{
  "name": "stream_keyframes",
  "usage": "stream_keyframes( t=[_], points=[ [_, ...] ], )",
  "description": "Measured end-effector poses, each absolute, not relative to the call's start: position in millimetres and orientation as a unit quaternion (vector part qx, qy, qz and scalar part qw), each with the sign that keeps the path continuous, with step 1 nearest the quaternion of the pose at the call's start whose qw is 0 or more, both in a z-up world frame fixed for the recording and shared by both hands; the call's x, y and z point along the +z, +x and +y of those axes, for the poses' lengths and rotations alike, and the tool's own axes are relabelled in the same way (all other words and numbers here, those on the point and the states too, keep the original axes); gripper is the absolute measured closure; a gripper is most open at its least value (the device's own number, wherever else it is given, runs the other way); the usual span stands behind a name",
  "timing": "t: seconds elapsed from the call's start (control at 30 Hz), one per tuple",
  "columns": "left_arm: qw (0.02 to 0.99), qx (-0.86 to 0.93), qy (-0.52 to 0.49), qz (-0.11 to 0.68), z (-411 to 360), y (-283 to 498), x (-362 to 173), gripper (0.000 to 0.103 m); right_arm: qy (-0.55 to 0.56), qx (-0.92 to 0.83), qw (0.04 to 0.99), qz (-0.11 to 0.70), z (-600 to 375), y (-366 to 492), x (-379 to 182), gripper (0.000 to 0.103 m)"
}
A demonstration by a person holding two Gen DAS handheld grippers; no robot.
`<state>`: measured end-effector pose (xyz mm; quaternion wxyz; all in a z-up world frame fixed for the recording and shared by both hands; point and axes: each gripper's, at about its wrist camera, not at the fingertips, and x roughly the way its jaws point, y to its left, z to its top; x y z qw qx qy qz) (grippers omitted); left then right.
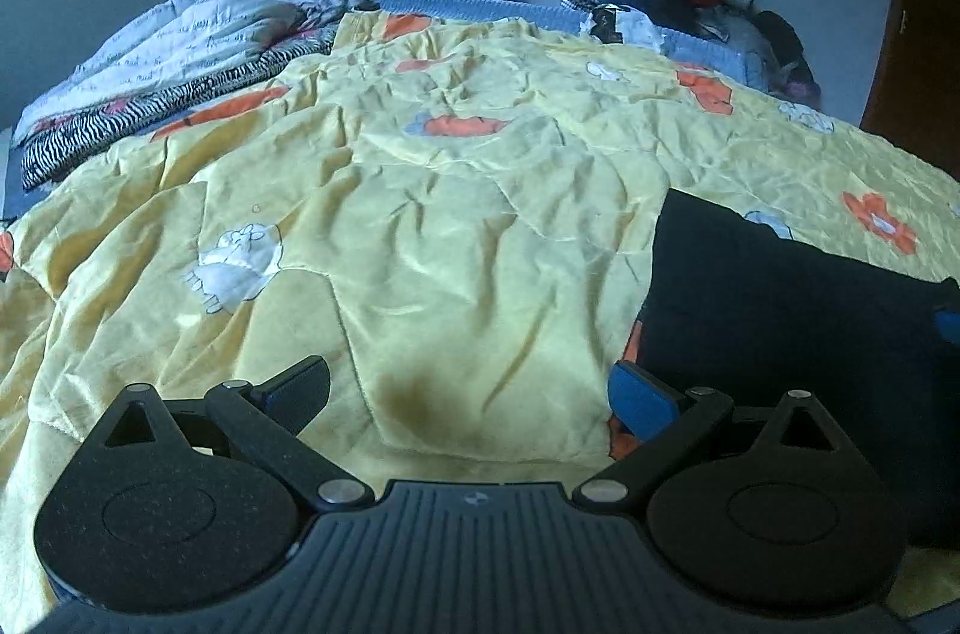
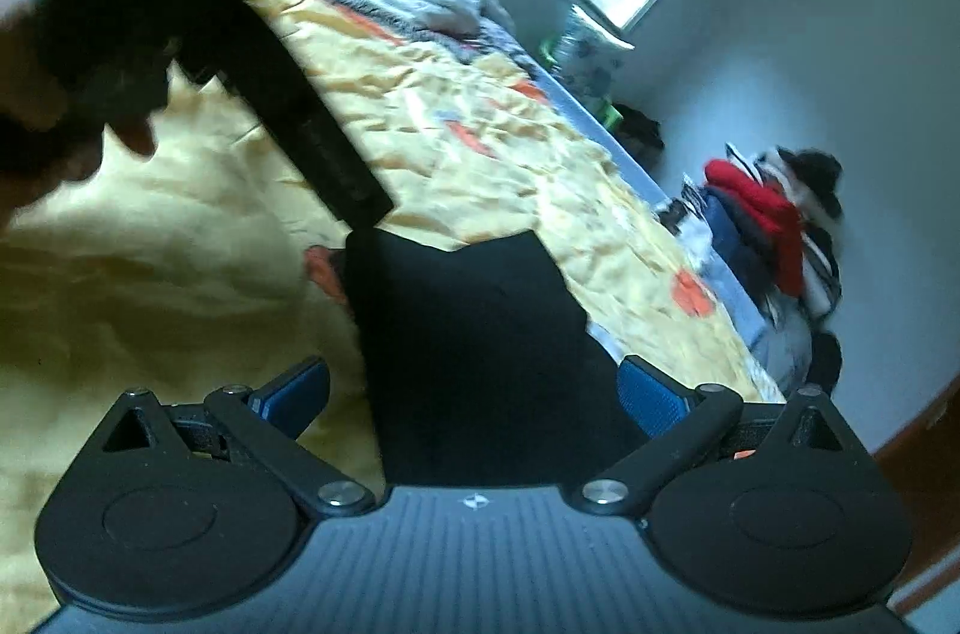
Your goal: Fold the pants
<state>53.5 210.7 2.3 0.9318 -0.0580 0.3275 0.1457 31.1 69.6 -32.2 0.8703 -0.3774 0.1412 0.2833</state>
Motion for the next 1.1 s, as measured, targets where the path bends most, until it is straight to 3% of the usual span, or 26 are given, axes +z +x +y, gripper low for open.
stream_keyframes(
  t=[0.03, 0.2, 0.27, 0.3, 0.33, 0.43, 0.53, 0.8, 0.97, 1.1],
  points=[
    [0.931, 0.143, -0.065, 0.329, 213, 53, 4, 0.002, -0.39, 0.284, 0.864, 0.141, 71, 30, -37, 0.014],
    [0.927, 0.111, -0.117, 0.338, 221, 56, 9, 0.003, -0.429, 0.283, 0.847, 0.138, 85, 34, -49, 0.044],
    [0.922, 0.088, -0.152, 0.345, 225, 58, 10, 0.003, -0.453, 0.271, 0.84, 0.123, 92, 35, -54, 0.046],
    [0.917, 0.069, -0.178, 0.35, 228, 59, 10, 0.003, -0.464, 0.268, 0.836, 0.118, 96, 35, -56, 0.051],
    [0.911, 0.051, -0.204, 0.354, 231, 60, 9, 0.003, -0.474, 0.269, 0.831, 0.115, 98, 36, -59, 0.063],
    [0.886, -0.002, -0.28, 0.371, 236, 68, 3, 0.002, -0.49, 0.278, 0.82, 0.103, 102, 33, -68, 0.083],
    [0.852, -0.046, -0.356, 0.382, 240, 77, -10, 0.002, -0.453, 0.291, 0.836, 0.106, 94, 35, -60, 0.089],
    [0.785, -0.134, -0.464, 0.387, 227, 115, -36, 0.002, -0.281, 0.315, 0.893, 0.158, 53, 63, -8, 0.09],
    [0.789, -0.129, -0.47, 0.374, 216, 139, -38, 0.002, -0.232, 0.333, 0.893, 0.192, 40, 67, 0, 0.09],
    [0.798, -0.123, -0.459, 0.371, 214, 150, -37, 0.012, -0.175, 0.394, 0.879, 0.205, 21, 60, 17, 0.09]
  ],
)
